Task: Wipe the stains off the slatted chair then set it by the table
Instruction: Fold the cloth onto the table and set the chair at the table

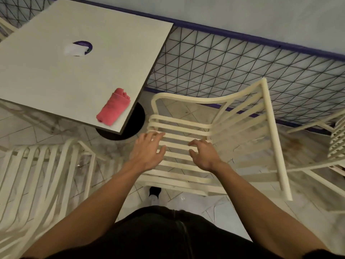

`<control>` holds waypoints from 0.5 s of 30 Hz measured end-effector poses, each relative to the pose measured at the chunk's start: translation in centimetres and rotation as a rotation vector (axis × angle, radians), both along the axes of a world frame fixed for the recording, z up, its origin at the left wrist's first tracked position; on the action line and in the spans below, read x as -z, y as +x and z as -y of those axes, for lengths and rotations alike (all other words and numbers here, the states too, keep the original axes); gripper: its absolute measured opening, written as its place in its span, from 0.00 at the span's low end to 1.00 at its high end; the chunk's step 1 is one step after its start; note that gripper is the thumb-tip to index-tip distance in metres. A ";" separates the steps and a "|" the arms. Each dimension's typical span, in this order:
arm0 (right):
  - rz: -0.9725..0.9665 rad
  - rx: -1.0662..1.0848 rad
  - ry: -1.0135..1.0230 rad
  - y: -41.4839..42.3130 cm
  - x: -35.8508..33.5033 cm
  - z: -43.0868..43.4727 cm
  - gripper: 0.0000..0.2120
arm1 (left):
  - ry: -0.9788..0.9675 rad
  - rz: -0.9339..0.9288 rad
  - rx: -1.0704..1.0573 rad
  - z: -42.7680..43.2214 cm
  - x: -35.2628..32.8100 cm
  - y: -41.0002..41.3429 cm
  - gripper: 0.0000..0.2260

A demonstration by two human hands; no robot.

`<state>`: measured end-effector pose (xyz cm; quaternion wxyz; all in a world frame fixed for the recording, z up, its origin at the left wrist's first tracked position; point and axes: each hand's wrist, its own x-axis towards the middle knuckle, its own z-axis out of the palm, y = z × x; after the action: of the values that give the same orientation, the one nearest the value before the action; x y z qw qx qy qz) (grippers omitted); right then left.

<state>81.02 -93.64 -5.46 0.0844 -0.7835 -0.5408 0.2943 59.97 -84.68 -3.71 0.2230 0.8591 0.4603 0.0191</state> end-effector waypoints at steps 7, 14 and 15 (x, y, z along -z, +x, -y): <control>-0.030 -0.020 -0.090 0.8 1.5 5.4 0.15 | -0.071 -0.073 -0.003 5.6 2.9 0.0 0.21; -0.289 0.139 -0.163 -0.4 4.9 8.1 0.11 | -0.450 0.077 -0.323 8.8 6.7 -1.4 0.15; -0.357 0.224 -0.167 -0.7 5.4 8.4 0.10 | -0.520 0.123 -0.401 9.0 7.2 -1.4 0.13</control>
<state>80.34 -102.07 -10.89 0.1457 -0.7785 -0.4006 0.4607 58.57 -93.66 -10.96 0.4540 0.6628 0.5955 -0.0038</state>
